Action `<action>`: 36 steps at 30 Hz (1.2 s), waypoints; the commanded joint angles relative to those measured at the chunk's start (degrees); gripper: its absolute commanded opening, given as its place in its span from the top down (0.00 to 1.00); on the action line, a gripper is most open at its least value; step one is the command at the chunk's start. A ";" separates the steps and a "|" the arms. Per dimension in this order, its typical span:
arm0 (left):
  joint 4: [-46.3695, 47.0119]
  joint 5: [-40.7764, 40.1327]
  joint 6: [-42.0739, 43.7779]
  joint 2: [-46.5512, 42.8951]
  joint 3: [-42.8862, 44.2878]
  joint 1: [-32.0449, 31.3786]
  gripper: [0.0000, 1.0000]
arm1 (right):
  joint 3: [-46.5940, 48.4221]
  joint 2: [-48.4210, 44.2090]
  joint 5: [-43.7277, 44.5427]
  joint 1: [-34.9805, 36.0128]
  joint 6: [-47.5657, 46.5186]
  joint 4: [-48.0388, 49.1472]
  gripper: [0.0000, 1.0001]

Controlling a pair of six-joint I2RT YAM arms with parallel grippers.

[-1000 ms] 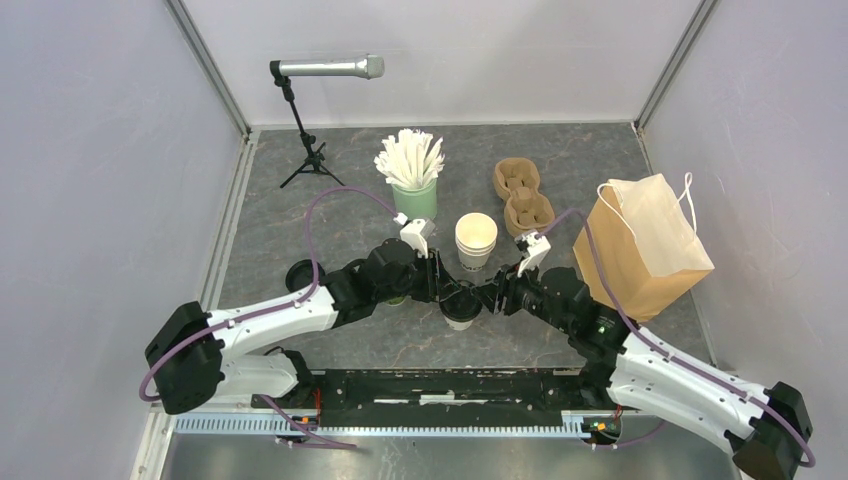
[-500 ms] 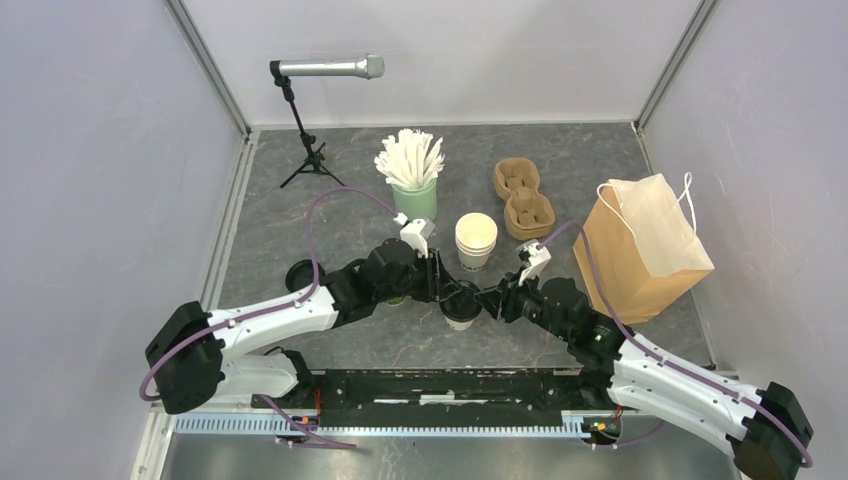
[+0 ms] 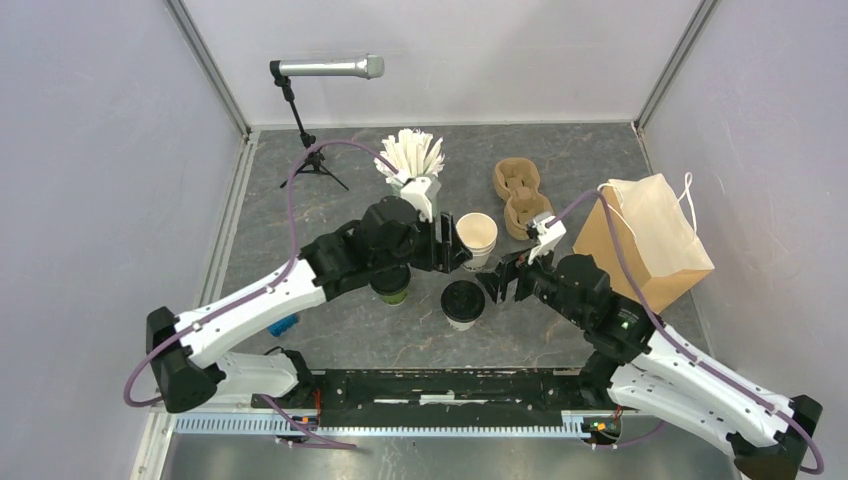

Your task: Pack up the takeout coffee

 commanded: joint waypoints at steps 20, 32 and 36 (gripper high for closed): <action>-23.24 -24.19 8.97 -29.90 -12.86 -0.15 0.00 | 20.49 12.26 30.85 0.10 -20.57 -15.60 0.02; -23.51 -19.86 10.91 -35.49 -16.56 -0.21 0.00 | 34.84 17.85 36.18 -1.15 -28.48 -21.66 0.12; -22.78 -18.70 13.20 -35.39 -16.51 -0.19 0.00 | 33.77 20.78 28.66 -4.02 -30.69 -17.08 0.14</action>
